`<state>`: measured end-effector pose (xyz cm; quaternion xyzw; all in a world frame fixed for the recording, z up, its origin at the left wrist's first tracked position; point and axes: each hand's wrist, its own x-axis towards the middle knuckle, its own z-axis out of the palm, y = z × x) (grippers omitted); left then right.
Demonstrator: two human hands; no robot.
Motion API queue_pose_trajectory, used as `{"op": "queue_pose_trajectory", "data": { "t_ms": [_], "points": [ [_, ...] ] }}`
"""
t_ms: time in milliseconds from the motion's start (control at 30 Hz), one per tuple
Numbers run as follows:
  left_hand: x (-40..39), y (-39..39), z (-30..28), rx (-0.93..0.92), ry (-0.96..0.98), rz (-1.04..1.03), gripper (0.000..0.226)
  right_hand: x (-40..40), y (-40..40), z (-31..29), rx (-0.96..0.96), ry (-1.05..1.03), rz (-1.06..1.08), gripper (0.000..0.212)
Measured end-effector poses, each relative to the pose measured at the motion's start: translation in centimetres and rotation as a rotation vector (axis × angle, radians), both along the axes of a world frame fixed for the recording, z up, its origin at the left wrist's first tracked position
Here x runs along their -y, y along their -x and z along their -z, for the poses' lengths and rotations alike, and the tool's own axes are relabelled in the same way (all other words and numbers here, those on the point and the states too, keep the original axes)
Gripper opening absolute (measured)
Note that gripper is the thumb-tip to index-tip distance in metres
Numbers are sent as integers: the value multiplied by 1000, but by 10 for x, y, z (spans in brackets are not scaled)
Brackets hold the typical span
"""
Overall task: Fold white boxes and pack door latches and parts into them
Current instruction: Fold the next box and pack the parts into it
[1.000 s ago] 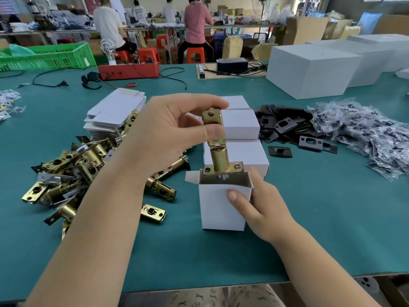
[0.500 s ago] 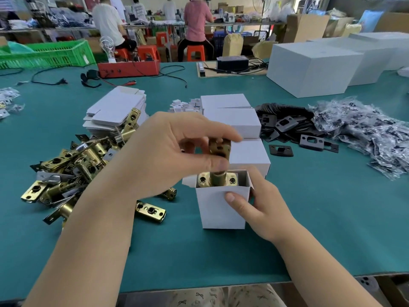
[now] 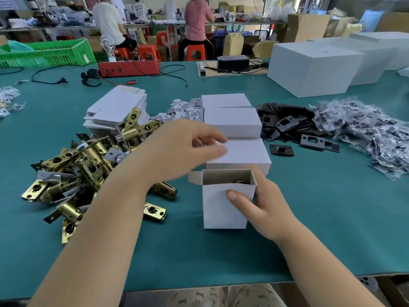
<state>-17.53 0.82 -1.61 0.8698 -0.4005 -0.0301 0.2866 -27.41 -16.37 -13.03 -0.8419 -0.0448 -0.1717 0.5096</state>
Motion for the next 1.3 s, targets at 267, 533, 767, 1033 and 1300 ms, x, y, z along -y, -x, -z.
{"op": "queue_pose_trajectory", "data": {
  "t_ms": [267,533,767,1033,1300],
  "points": [
    [26,-126,22,189,-335,-505,32,2,-1,0,-31,-20,9,39],
    [51,-140,49,266,-750,-245,39,1,1,-2,-53,-39,-4,46],
    [63,-134,62,341,-799,-259,20,-1,1,-4,-56,-30,-8,47],
    [31,-101,29,-52,135,-306,43,-1,0,-4,-55,-13,8,42],
    [-7,5,-1,-138,625,-163,30,-1,0,-4,-44,8,13,51]
  ]
}}
